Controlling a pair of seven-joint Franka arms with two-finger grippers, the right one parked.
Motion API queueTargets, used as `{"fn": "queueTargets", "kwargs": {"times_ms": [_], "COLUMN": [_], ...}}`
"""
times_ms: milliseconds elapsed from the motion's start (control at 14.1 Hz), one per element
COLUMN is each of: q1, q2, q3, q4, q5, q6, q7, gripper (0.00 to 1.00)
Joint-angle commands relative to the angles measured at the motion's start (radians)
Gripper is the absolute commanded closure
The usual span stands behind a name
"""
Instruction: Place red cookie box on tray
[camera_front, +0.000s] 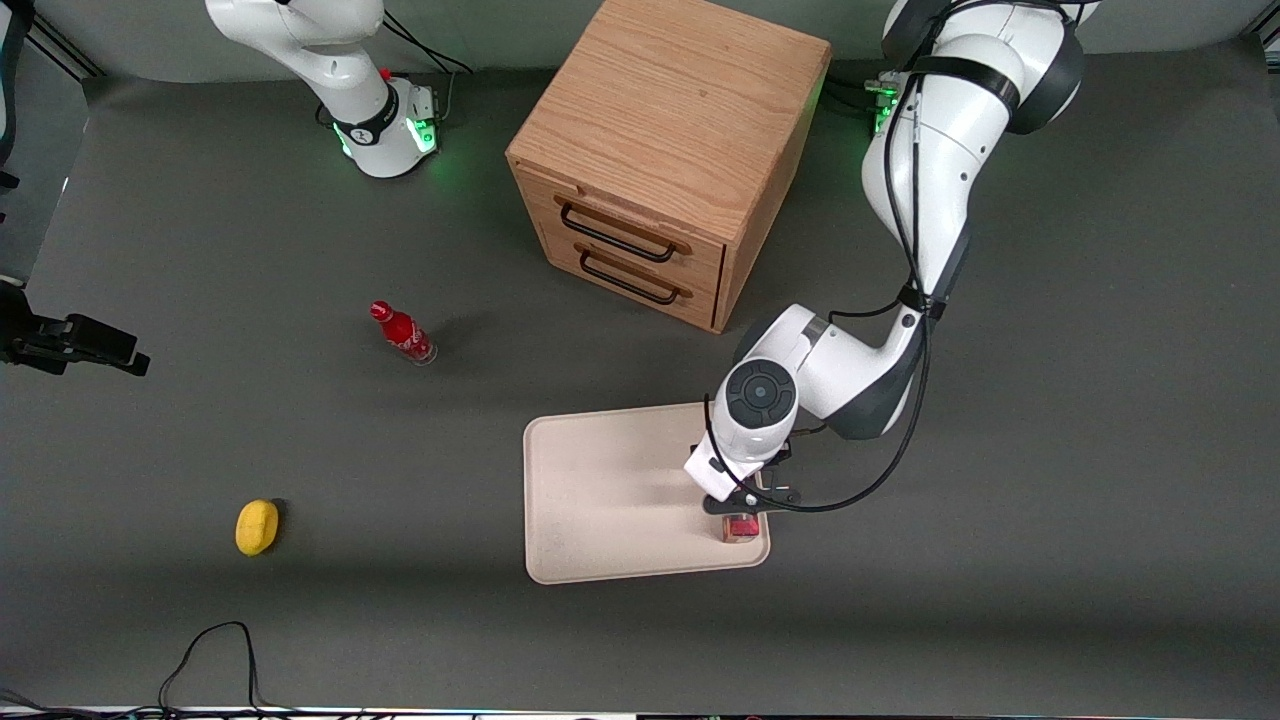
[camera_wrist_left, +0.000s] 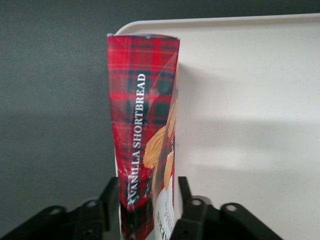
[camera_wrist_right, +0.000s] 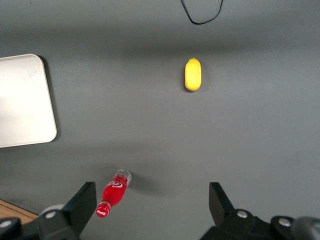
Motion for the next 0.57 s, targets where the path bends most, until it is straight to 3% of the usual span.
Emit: {"fn": "queueTargets", "kwargs": {"times_ms": [0,497], "q1": [-0.016,-0.025], "q2": [-0.118,-0.465], "q3": [0.013,-0.062], "q4": [0.003,0.002], "q5": [0.004,-0.019], "q6": [-0.167,-0.531], "q7": [-0.014,-0.054], "gripper": [0.0,0.0]}}
